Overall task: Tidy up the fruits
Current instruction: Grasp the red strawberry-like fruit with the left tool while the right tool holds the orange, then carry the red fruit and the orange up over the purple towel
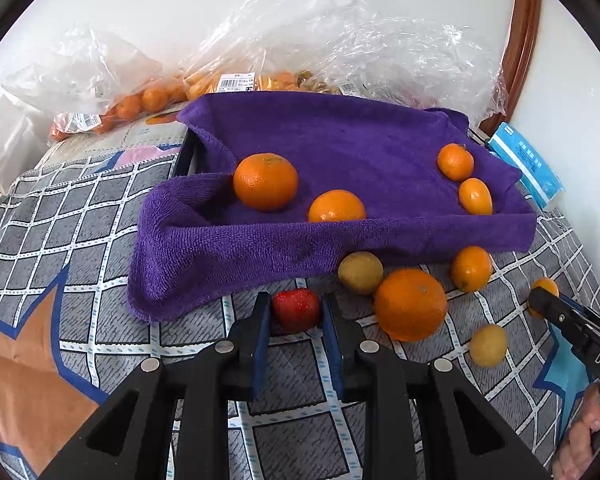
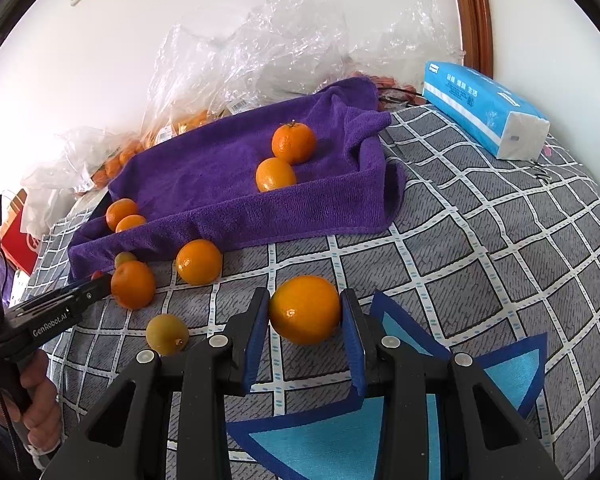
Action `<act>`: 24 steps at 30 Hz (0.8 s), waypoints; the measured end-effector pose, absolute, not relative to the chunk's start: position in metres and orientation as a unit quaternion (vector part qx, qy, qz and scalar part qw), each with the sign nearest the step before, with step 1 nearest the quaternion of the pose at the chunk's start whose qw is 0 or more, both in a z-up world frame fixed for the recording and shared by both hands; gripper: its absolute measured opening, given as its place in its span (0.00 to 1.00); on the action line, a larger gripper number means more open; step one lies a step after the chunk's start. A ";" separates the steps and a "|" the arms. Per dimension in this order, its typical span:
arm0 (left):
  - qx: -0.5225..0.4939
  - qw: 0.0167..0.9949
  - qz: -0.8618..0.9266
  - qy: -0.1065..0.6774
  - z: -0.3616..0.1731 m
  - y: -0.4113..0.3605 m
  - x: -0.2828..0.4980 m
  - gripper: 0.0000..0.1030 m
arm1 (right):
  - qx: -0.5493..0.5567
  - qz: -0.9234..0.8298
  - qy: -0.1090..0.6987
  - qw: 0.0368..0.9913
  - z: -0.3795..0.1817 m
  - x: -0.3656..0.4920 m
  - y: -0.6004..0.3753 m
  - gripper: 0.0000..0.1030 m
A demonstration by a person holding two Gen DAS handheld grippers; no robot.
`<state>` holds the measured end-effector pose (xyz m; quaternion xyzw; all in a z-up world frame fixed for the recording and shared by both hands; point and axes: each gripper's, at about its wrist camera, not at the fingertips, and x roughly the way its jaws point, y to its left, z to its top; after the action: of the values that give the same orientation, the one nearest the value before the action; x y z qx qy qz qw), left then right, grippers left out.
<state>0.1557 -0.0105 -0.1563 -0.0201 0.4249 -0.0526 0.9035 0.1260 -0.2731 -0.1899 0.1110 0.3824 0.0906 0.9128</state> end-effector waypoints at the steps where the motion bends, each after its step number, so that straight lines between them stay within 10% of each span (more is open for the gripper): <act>1: -0.023 0.903 -0.054 0.425 -0.156 -0.010 0.156 0.23 | 0.110 0.093 0.383 0.912 -0.190 0.126 -0.272 0.35; 24: -0.079 0.900 -0.080 0.420 -0.155 0.004 0.152 0.23 | 0.037 0.082 0.402 0.911 -0.193 0.131 -0.249 0.34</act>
<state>0.1523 0.0041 -0.1550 -0.0788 0.4203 -0.0803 0.9004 0.1307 -0.2489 -0.1930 0.0367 0.4024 0.0822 0.9110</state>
